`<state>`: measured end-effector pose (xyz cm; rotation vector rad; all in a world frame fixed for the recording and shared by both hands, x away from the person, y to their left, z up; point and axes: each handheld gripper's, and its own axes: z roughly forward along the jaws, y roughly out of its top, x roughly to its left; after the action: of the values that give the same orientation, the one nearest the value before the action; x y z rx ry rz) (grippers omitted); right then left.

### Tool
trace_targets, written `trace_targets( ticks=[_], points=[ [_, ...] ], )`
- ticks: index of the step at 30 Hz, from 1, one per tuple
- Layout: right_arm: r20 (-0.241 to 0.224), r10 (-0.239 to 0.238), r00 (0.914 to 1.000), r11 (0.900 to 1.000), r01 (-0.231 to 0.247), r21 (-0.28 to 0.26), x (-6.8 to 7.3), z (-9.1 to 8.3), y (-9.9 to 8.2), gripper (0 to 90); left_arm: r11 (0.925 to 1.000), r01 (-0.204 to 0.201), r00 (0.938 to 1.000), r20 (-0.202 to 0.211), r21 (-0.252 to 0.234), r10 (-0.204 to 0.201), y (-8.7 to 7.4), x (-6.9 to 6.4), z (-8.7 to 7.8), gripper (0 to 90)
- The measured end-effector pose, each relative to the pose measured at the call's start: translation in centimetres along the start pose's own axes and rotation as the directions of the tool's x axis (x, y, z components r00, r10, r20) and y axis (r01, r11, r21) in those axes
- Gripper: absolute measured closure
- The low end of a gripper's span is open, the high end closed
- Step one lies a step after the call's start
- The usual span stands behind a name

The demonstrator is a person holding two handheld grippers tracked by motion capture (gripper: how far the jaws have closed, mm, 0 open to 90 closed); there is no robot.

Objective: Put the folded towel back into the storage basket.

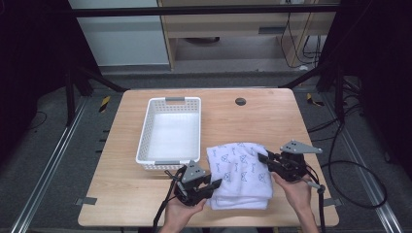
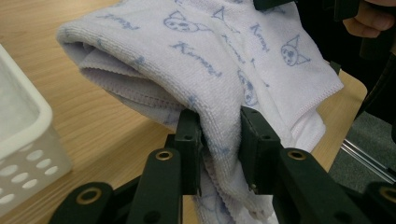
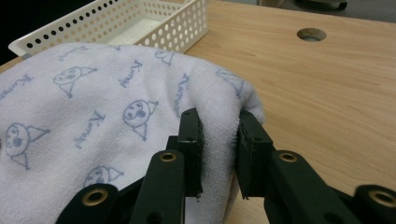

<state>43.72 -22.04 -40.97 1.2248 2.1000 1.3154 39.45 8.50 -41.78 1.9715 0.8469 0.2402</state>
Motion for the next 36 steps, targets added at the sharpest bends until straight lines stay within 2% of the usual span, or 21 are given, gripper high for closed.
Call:
trace_targets(
  ticks=[7,19,24,36],
  points=[
    [0.005,-0.012,0.9999,0.9997,0.012,-0.021,0.4,0.0,0.8,74.4,0.9998,0.006,1.0,-0.007,-0.02,-0.006,0.4,0.3,-0.7,70.0],
    [0.015,-0.03,0.9994,0.9978,0.031,-0.059,1.3,-0.1,2.5,74.5,0.9985,-0.013,0.9996,-0.026,-0.053,0.011,1.5,0.5,-2.1,70.0],
    [0.013,-0.021,0.9997,0.9959,0.022,-0.088,1.8,-0.2,3.4,74.5,0.9968,-0.014,0.9993,-0.036,-0.079,0.011,2.1,0.9,-3.0,70.0],
    [0.018,-0.042,0.999,0.99,0.044,-0.134,2.8,0.1,5.6,74.5,0.9929,-0.013,0.9977,-0.067,-0.118,0.005,3.2,1.8,-4.4,70.1]
  ],
)
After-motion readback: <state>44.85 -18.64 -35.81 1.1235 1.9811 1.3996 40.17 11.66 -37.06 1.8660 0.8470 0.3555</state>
